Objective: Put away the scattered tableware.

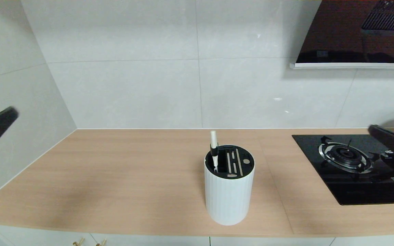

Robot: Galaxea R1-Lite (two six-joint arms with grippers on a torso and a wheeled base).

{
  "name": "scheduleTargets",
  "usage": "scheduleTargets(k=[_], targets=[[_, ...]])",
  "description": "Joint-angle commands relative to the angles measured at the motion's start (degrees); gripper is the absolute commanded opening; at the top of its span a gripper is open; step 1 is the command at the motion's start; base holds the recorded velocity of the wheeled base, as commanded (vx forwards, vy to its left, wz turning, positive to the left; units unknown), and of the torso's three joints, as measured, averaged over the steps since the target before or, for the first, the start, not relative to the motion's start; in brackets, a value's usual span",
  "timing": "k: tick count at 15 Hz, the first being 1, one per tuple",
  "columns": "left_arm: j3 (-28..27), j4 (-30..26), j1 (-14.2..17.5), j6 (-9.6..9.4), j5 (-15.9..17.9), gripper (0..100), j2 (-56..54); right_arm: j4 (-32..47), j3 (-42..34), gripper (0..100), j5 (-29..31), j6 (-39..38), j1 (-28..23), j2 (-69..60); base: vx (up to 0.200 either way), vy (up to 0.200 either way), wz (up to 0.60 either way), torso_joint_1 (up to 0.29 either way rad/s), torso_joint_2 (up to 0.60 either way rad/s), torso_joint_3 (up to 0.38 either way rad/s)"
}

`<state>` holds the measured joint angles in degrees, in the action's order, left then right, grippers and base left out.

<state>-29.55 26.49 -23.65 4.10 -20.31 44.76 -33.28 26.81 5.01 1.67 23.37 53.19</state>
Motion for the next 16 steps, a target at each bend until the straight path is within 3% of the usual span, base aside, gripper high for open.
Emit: scheduleTargets(k=[1,3,4,6,8,10,12,13,15,16], targets=[[2.6,-18.9,6.1,0.12,0.6,100,-25.8,11.3,-8.4,100,0.1,0.2,-6.1,-25.2,0.000,0.000,0.00,0.000,0.00,0.000],[3.4,-22.8,8.8,0.03,0.8,100,-31.4,24.0,-7.6,100,0.4,0.2,-7.0,-35.9,0.000,0.000,0.00,0.000,0.00,0.000],[4.3,-24.7,10.9,0.03,1.6,100,-35.4,31.9,-7.9,100,0.5,0.1,-10.0,-43.4,0.000,0.000,0.00,0.000,0.00,0.000],[5.9,-26.9,14.4,0.12,1.7,100,-39.3,38.3,-8.2,100,1.3,-0.6,-13.3,-47.3,0.000,0.000,0.00,0.000,0.00,0.000],[8.6,-25.9,16.4,-0.14,-0.3,100,-39.3,37.9,-9.1,100,2.2,-1.2,-17.9,-47.4,0.000,0.000,0.00,0.000,0.00,0.000],[9.4,-25.0,21.7,-0.40,-0.1,100,-41.6,38.7,-11.9,100,0.8,-0.8,-24.3,-51.8,0.000,0.000,0.00,0.000,0.00,0.000],[12.7,-26.4,23.8,-1.55,1.1,100,-44.8,36.7,-16.1,100,2.9,-1.2,-24.2,-51.7,0.000,0.000,0.00,0.000,0.00,0.000],[14.5,-26.4,23.8,-1.20,0.6,100,-44.8,35.7,-17.4,100,3.3,-1.1,-24.1,-51.7,0.000,0.000,0.00,0.000,0.00,0.000],[22.6,-25.3,23.7,-1.55,0.5,100,-44.8,29.9,-25.6,100,3.5,1.0,-23.7,-53.0,0.000,0.000,0.00,0.000,0.00,0.000],[25.2,-24.6,23.7,-2.60,0.6,100,-44.8,27.1,-26.8,100,3.6,1.8,-23.7,-53.0,0.000,0.000,0.00,0.000,0.00,0.000]])
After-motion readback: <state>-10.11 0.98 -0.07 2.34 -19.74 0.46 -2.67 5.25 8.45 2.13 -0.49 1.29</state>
